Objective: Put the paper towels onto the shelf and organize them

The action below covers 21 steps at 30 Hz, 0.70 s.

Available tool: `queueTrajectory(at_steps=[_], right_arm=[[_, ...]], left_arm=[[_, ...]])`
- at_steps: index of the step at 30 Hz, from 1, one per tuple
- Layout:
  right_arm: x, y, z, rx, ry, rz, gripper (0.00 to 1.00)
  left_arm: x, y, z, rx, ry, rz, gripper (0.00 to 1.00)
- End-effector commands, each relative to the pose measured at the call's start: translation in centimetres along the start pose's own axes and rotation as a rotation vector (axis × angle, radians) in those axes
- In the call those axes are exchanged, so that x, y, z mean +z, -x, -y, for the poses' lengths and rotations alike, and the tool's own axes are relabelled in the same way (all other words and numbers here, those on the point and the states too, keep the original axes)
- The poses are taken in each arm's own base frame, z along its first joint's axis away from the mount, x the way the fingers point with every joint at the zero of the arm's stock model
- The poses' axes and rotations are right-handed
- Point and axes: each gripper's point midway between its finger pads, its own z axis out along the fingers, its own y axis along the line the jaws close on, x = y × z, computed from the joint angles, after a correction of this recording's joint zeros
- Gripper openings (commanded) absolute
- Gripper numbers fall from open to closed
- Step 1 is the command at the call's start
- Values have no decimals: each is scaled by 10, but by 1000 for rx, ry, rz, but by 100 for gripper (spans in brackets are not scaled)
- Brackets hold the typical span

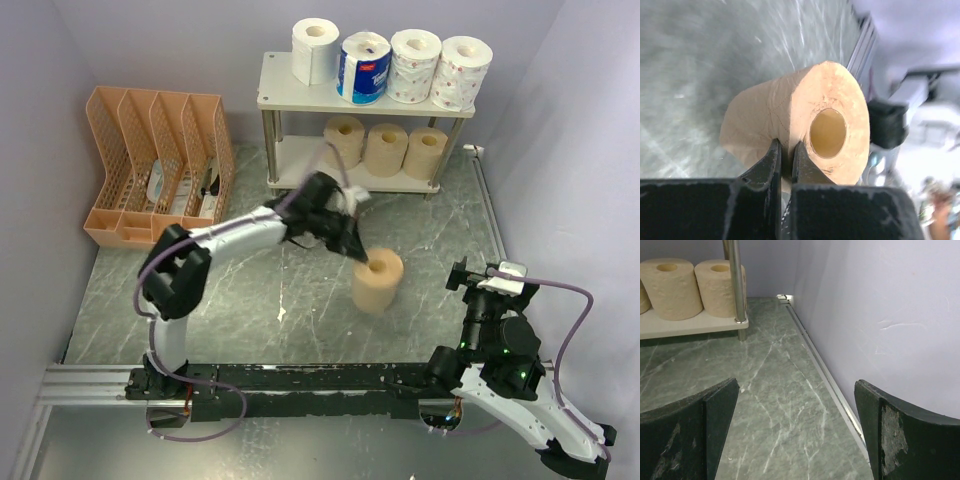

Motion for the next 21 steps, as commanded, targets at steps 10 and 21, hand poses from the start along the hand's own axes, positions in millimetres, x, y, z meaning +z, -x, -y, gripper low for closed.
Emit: queueTrajectory(at_steps=[10,21], right_arm=[[0,2,2,10,-10,5,100],[0,1,3,8,-17,4,99]], left_arm=[[-207,212,-82,-500,4,888,7],[-226,234,-151,-572,403,1151,7]])
